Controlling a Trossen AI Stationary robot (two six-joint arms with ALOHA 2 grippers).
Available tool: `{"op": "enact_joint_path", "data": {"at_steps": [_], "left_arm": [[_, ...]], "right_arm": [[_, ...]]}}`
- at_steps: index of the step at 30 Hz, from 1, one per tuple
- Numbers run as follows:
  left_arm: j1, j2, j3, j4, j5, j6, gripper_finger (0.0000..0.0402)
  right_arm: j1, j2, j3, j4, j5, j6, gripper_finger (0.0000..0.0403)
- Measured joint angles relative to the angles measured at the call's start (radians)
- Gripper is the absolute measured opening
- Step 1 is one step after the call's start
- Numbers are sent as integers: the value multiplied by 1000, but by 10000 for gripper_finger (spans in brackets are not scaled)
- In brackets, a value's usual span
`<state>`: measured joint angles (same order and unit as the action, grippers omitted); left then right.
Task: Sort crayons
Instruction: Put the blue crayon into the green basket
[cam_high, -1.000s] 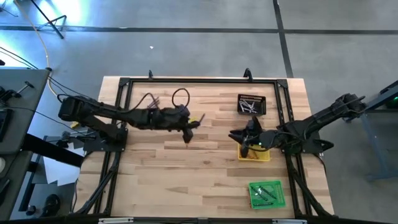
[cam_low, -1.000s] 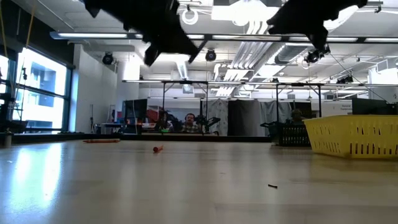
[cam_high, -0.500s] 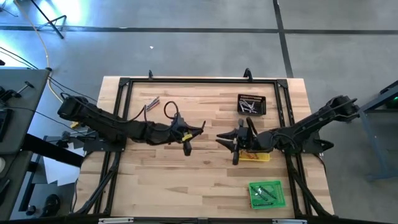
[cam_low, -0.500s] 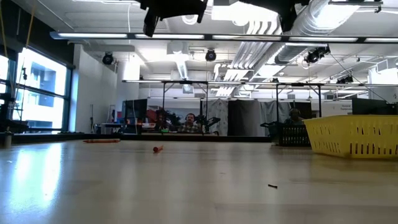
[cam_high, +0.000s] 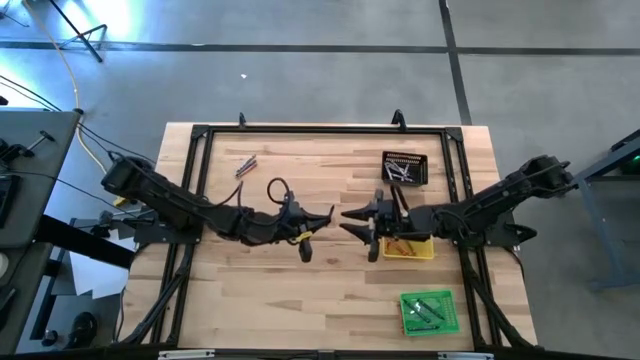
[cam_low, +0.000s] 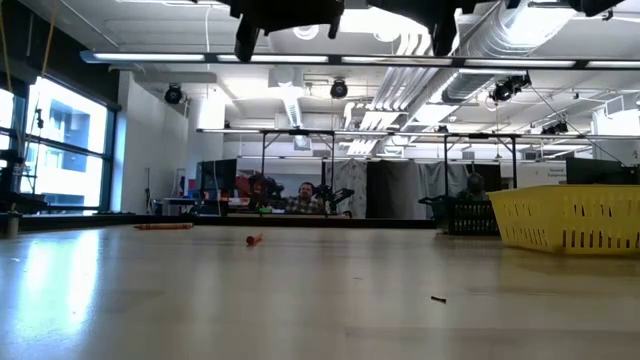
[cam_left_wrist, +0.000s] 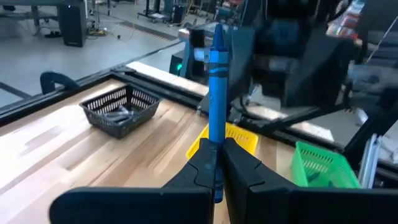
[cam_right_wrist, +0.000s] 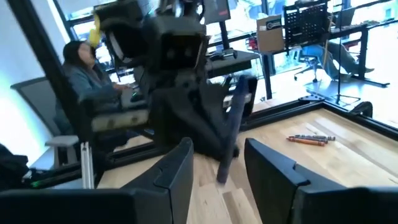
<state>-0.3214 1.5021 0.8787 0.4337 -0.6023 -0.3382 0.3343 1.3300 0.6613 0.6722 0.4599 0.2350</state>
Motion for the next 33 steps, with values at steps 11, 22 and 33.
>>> {"op": "enact_joint_path", "data": {"at_steps": [11,22,33], "left_arm": [[-1,28,0,99,2,5,3],[-3,28,0,122,14,27,3],[-20,28,0,170,6,37,3]], "right_arm": [[-21,0,0,13,0,26,140],[-21,0,0,45,0,26,140],[-21,0,0,121,2,27,140]]}}
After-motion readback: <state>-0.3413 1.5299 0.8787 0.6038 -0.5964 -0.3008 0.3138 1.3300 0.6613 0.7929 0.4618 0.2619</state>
